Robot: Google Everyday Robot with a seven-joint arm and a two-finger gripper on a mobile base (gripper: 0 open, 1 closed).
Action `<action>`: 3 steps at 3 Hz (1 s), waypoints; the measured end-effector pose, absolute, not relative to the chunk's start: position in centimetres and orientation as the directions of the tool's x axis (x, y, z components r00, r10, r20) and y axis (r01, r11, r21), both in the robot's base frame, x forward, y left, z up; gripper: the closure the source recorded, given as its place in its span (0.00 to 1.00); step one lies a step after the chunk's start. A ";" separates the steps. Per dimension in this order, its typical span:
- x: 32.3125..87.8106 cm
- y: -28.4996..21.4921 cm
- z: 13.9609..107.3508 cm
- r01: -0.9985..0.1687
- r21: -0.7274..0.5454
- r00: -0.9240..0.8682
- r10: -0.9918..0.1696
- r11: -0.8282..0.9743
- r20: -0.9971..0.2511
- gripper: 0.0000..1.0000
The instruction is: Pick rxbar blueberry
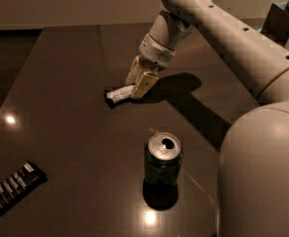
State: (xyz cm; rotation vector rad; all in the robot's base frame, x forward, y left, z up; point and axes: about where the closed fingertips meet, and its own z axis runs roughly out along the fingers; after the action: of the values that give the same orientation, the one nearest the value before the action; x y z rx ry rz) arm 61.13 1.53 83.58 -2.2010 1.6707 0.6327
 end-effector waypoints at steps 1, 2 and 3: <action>60.5 0.6 84.8 -0.965 0.039 0.188 -0.794 -0.258 -0.578 0.94; 59.3 -0.2 86.8 -0.967 0.028 0.183 -0.765 -0.254 -0.617 1.00; 58.1 -0.6 89.6 -0.964 -0.019 0.217 -0.744 -0.265 -0.632 1.00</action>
Offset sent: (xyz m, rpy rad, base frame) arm -0.0466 -0.0375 0.0666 0.1615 0.0588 -0.0077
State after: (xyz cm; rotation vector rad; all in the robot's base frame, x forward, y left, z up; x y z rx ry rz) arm 58.07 -0.62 89.61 -2.0875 1.5806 0.7268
